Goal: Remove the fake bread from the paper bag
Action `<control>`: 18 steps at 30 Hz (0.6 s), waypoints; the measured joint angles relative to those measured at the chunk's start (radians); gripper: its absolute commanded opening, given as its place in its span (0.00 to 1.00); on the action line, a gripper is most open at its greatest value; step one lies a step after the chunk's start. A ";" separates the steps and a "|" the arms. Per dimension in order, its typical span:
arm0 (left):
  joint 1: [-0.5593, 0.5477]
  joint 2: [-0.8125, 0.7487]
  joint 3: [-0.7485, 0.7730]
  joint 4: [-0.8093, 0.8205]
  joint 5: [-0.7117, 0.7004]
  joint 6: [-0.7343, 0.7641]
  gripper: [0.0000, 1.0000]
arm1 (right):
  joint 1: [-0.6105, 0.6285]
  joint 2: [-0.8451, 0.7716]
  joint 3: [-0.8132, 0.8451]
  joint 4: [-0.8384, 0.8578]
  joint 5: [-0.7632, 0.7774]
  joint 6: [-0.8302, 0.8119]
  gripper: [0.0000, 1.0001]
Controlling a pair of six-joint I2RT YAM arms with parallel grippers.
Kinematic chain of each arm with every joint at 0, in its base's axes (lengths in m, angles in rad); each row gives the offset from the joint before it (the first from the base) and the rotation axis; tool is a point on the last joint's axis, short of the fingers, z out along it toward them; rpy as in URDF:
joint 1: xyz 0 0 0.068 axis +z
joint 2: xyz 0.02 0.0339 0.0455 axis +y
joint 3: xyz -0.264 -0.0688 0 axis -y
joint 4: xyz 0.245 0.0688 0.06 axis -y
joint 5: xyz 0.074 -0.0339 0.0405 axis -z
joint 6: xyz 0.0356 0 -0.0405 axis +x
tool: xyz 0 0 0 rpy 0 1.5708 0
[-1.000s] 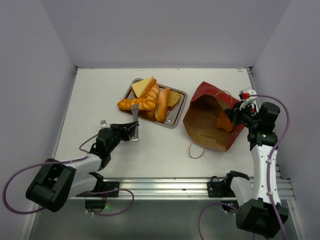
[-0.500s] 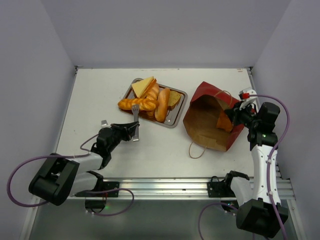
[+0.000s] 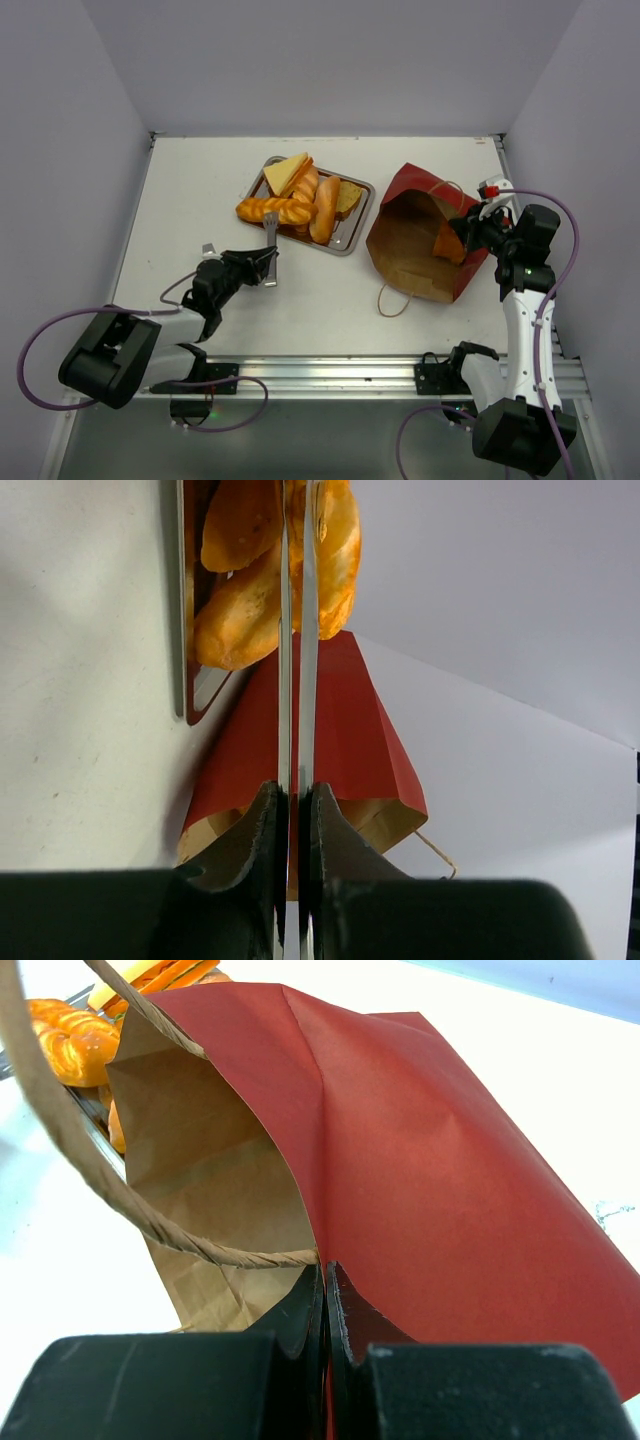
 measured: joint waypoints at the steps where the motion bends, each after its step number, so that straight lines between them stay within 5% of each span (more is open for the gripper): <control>1: 0.000 0.000 -0.003 0.000 0.000 0.000 0.14 | 0.000 0.000 0.000 0.000 0.000 0.000 0.01; 9: 0.002 -0.016 -0.018 -0.001 0.005 0.000 0.20 | 0.000 0.000 0.000 0.000 0.000 0.000 0.01; 18: 0.004 -0.008 -0.018 0.010 0.012 0.000 0.00 | 0.000 0.000 0.000 0.000 0.000 0.000 0.01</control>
